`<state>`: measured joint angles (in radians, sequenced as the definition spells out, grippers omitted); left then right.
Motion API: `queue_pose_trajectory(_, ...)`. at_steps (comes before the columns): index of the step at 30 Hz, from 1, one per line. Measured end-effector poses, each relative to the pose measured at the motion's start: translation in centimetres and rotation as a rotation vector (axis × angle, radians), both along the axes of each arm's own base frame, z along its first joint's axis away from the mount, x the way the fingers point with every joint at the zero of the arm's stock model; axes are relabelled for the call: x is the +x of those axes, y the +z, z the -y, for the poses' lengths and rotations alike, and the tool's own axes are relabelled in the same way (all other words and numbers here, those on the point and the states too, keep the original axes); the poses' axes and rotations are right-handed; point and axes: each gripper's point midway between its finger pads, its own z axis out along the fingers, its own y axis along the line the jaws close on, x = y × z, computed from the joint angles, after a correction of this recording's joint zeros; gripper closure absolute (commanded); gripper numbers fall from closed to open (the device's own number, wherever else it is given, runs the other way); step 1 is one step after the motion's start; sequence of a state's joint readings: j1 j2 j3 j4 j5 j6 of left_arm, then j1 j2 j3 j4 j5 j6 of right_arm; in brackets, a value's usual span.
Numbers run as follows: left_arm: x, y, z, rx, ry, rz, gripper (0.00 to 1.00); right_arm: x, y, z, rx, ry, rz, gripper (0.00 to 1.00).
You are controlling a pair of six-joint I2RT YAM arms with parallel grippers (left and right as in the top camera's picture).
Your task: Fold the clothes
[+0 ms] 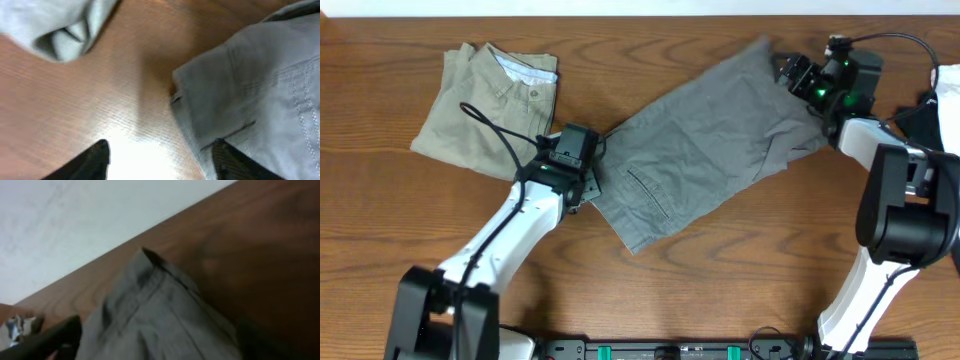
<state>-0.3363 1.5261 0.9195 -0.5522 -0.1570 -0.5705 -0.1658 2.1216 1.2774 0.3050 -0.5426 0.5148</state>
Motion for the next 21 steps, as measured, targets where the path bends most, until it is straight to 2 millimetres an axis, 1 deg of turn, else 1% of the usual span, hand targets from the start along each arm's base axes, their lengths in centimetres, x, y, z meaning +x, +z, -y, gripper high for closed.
queue_pose_trajectory(1, 0.0, 0.8, 0.0, -0.003, -0.004, 0.01, 0.28, -0.4, -0.2, 0.2, 0.003, 0.006, -0.019, 0.01)
queue_pose_trajectory(2, 0.1, 1.7, 0.2, -0.016, -0.014, 0.031, 0.27, -1.2, -0.5, 0.7, 0.007, 0.009, -0.063, 0.01)
queue_pose_trajectory(3, 0.4, 3.1, 0.6, -0.041, -0.033, 0.065, 0.24, -2.2, -0.8, 1.2, 0.012, 0.01, -0.11, 0.01)
queue_pose_trajectory(5, 0.6, 5.6, 1.4, -0.091, -0.072, 0.121, 0.22, -4.7, -1.0, 2.0, 0.001, 0.012, -0.216, 0.01)
queue_pose_trajectory(6, 0.5, 6.4, 1.8, -0.114, -0.084, 0.132, 0.22, -5.4, -0.9, 2.2, -0.01, 0.013, -0.24, 0.01)
queue_pose_trajectory(8, -0.2, 7.2, 2.4, -0.153, -0.114, 0.121, 0.23, -7.8, 0.4, 2.7, -0.064, 0.006, -0.309, 0.01)
queue_pose_trajectory(10, -1.3, 6.7, 3.2, -0.191, -0.144, 0.066, 0.22, -9.5, 1.9, 2.8, -0.123, 0.005, -0.338, 0.01)
queue_pose_trajectory(11, -1.8, 6.1, 3.6, -0.215, -0.156, 0.029, 0.22, -10.4, 2.8, 2.9, -0.162, 0.003, -0.353, 0.01)
queue_pose_trajectory(13, -2.4, 4.8, 4.7, -0.267, -0.176, -0.038, 0.22, -11.5, 3.5, 2.7, -0.205, 0.014, -0.374, 0.01)
queue_pose_trajectory(15, -2.9, 3.4, 5.6, -0.314, -0.173, -0.11, 0.22, -12.4, 3.1, 2.6, -0.234, 0.024, -0.413, 0.01)
queue_pose_trajectory(17, -3.4, 2.0, 6.2, -0.348, -0.136, -0.179, 0.21, -13.2, 1.9, 2.6, -0.243, 0.034, -0.465, 0.01)
queue_pose_trajectory(21, -4.0, -1.2, 6.7, -0.388, -0.003, -0.304, 0.19, -14.1, -0.3, 2.8, -0.25, 0.045, -0.542, 0.01)
